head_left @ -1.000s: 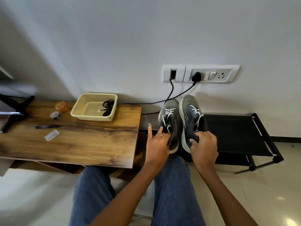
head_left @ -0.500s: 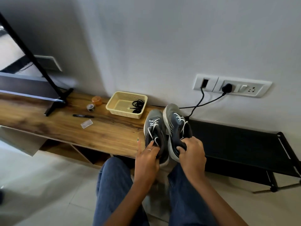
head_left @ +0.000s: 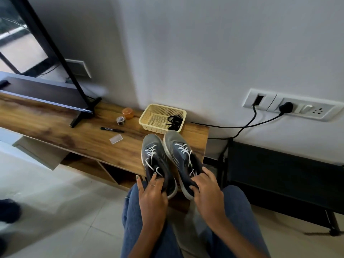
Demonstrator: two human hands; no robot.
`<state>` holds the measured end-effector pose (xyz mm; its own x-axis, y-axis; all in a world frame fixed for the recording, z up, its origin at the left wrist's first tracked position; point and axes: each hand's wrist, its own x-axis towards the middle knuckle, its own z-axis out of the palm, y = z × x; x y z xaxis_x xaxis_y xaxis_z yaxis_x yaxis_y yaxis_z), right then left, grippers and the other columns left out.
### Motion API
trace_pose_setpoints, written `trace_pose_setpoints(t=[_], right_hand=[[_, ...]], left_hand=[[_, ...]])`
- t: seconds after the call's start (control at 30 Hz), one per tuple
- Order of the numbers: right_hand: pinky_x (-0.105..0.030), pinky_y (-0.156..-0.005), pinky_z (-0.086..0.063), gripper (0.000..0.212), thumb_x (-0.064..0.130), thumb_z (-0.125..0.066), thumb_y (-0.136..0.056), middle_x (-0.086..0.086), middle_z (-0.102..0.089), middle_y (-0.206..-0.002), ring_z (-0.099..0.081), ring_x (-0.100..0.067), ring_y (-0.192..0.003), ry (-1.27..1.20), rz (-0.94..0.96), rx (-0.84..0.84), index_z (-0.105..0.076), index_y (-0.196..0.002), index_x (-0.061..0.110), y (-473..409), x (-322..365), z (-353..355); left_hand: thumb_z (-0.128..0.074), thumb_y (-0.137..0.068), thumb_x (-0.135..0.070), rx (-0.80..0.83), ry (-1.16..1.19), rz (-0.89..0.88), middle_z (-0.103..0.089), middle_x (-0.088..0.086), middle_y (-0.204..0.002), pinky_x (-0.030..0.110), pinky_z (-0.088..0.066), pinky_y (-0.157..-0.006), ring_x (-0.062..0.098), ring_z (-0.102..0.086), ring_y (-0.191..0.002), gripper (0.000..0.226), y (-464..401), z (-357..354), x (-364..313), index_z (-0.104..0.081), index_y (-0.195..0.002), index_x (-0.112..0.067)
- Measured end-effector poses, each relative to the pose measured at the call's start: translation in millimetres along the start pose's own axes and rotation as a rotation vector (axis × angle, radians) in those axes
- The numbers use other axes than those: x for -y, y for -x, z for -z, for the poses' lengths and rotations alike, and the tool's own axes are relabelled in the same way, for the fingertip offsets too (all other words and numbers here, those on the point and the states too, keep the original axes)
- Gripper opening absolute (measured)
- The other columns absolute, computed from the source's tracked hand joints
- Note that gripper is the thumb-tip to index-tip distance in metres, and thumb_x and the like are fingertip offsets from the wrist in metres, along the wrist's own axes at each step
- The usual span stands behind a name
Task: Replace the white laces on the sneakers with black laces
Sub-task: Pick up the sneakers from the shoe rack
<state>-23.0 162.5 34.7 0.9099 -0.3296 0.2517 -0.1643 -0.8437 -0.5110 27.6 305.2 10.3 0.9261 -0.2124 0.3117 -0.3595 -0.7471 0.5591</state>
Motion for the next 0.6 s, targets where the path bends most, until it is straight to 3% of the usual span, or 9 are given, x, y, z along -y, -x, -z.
trace_pose_setpoints(t=[0.13, 0.27, 0.43, 0.6], right_hand=[[-0.027, -0.081, -0.051, 0.027, -0.001, -0.081, -0.066, 0.004, -0.068, -0.087, -0.058, -0.029, -0.118, 0.045, 0.018, 0.063, -0.07, -0.084, 0.015, 3.7, -5.2, -15.3], [-0.035, -0.085, -0.057, 0.034, -0.001, -0.085, -0.06, 0.006, -0.067, -0.085, -0.059, -0.028, -0.115, 0.07, 0.054, 0.118, -0.071, -0.085, 0.017, -1.4, -15.2, -28.7], [-0.033, -0.072, -0.06, 0.04, 0.0, -0.088, -0.052, 0.008, -0.068, -0.083, -0.043, -0.017, -0.117, 0.096, 0.11, 0.121, -0.072, -0.084, 0.017, -12.5, -24.7, -37.6], [-0.023, -0.066, -0.056, 0.038, 0.004, -0.09, -0.05, 0.01, -0.067, -0.082, -0.043, -0.017, -0.115, 0.136, 0.119, 0.109, -0.073, -0.081, 0.019, -20.6, -26.2, -47.1]], left_hand=[[-0.07, -0.06, 0.015, 0.025, -0.043, 0.04, -0.073, 0.005, -0.095, 0.037, 0.002, -0.122, 0.021, -0.069, -0.091, 0.041, -5.3, -8.7, 14.0, -0.071, -0.09, -0.013], [-0.071, -0.059, 0.014, 0.057, -0.076, 0.043, -0.073, 0.007, -0.098, 0.036, 0.002, -0.122, 0.022, -0.067, -0.1, 0.041, -12.1, -18.5, 26.0, -0.071, -0.091, -0.013], [-0.072, -0.059, 0.014, 0.066, -0.119, 0.05, -0.071, 0.008, -0.1, 0.034, 0.003, -0.121, 0.025, -0.066, -0.104, 0.043, -25.5, -29.7, 38.4, -0.07, -0.095, -0.011], [-0.071, -0.06, 0.014, 0.067, -0.125, 0.067, -0.071, 0.008, -0.097, 0.034, 0.003, -0.121, 0.025, -0.066, -0.101, 0.042, -38.8, -35.5, 39.0, -0.069, -0.096, -0.009]])
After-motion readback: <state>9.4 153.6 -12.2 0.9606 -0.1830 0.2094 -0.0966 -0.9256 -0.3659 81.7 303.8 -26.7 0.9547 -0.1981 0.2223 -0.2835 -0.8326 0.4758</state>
